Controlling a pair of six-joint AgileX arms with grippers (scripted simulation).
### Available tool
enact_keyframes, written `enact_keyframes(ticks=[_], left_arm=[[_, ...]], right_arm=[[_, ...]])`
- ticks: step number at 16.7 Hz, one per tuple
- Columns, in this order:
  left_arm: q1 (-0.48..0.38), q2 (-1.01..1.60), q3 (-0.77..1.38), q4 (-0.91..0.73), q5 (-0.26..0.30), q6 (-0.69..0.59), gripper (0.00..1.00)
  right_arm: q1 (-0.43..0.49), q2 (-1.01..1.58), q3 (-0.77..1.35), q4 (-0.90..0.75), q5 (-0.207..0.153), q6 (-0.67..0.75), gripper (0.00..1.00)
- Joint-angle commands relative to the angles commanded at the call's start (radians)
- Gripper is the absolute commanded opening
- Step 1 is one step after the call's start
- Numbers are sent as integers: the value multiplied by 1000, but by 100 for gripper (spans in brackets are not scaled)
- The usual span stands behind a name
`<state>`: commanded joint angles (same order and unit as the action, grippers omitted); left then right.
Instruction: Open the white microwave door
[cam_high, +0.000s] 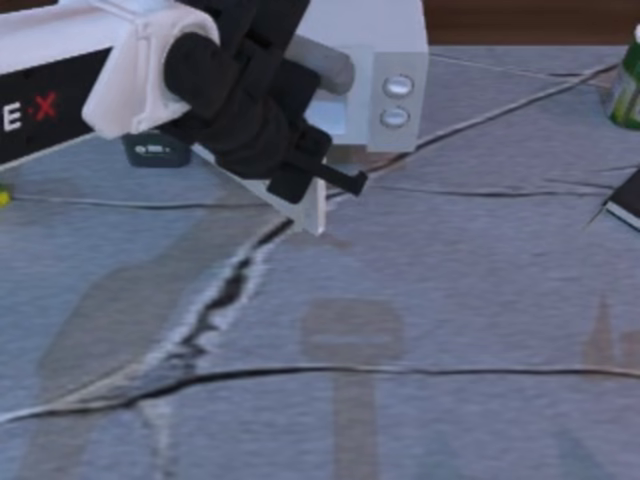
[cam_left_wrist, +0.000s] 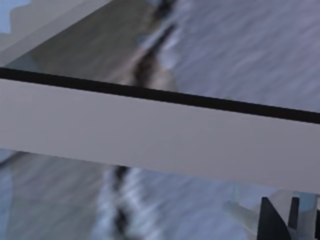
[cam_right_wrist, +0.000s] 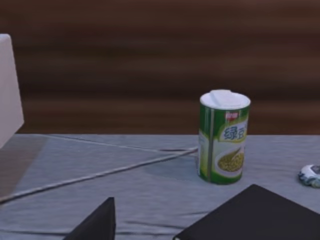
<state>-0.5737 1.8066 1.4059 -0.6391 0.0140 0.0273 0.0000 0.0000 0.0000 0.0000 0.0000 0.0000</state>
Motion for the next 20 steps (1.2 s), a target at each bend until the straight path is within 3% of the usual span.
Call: enact_keyframes(ticks=[5,12,20], left_arm=[[-5,-2,-1,0,8,-1,0],[44,-56,-68,4,74,127,0],[45,-57,-69,5,75,129,0]], right_arm=[[0,0,0,0,0,0,100],[0,0,0,0,0,0,100],[0,0,0,0,0,0,100]])
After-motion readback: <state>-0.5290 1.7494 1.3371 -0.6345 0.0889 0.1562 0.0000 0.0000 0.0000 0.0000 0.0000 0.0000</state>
